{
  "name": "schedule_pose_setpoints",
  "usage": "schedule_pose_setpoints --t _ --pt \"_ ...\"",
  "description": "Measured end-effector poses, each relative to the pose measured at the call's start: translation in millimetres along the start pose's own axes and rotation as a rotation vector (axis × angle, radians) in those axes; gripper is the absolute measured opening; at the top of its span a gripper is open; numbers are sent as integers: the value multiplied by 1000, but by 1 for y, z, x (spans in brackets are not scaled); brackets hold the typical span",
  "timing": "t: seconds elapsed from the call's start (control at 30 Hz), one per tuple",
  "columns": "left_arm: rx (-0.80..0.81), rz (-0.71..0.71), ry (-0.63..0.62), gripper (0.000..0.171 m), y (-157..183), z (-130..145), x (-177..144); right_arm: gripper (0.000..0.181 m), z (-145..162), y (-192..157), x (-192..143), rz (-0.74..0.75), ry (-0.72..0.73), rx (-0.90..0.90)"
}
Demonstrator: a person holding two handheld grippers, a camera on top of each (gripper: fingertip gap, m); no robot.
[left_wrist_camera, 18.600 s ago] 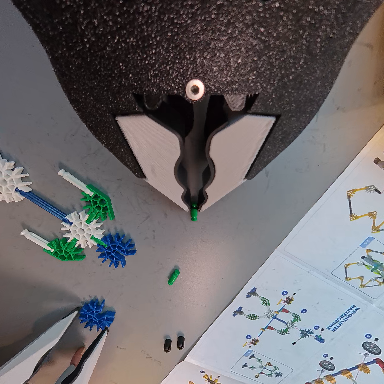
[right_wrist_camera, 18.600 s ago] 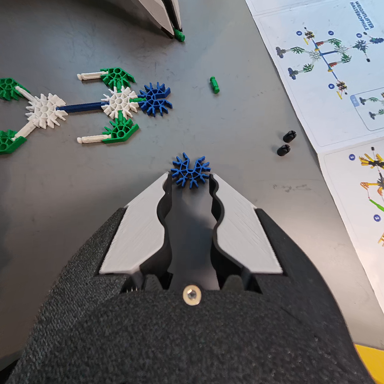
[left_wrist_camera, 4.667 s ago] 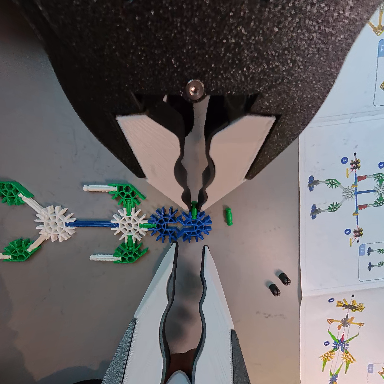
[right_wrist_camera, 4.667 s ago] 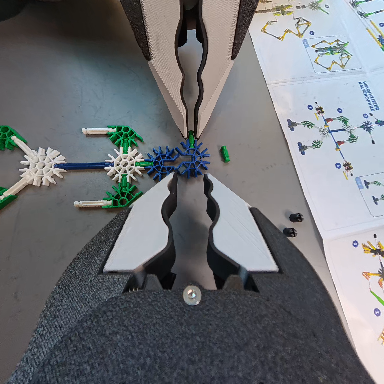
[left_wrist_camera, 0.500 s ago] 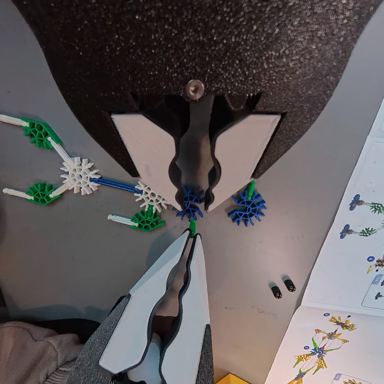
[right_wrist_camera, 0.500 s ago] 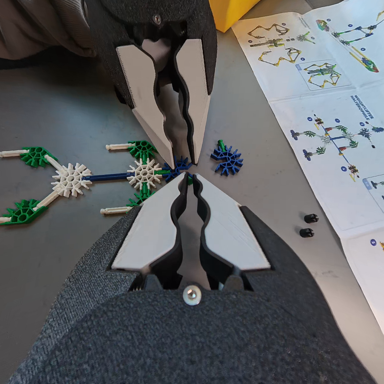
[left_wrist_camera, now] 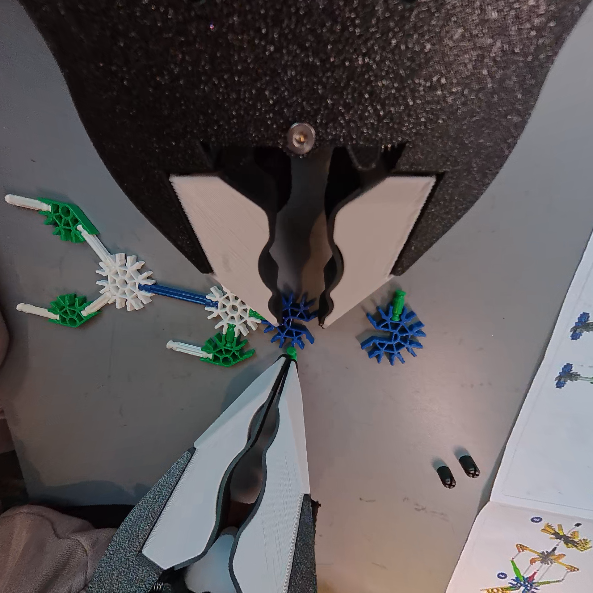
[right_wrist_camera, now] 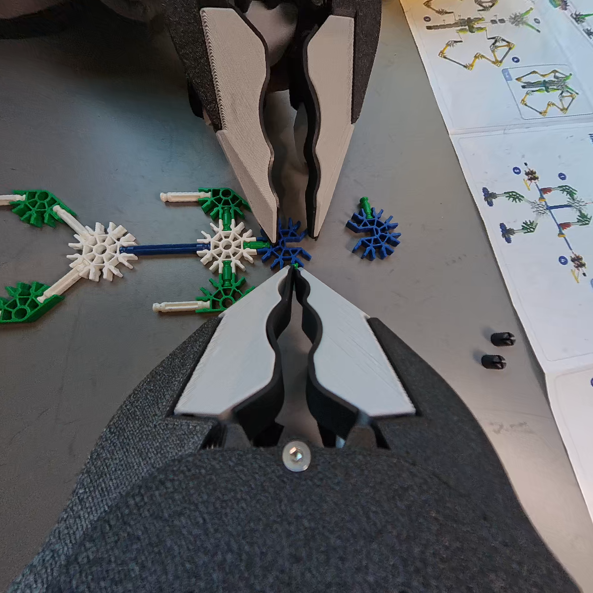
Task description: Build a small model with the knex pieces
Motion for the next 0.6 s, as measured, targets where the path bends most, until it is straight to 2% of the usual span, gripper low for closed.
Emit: schedule_pose_setpoints --t 0.13,0.3,0.5,0.6 --pt "-2 5 0 21 0 0 0 1 0 1 -3 -2 0 -4" --pt "3 27 9 21 3 -2 -3 11 3 -2 -3 -23 -24 -34" --pt "-6 44 15 24 -1 -2 -10 6 4 -3 1 -24 -49 -56" --pt "14 65 -27 34 2 4 -6 2 3 -5 1 -32 -62 -51"
Point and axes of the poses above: each gripper's, where its closed fingertips meet, x out along the fingers, z out of its underside, y = z × x across the jaws, the point moved 5 cm from there along -x, back along the fingers, and after that the axes turned 10 degrees about -z, right-handed, at the moved point
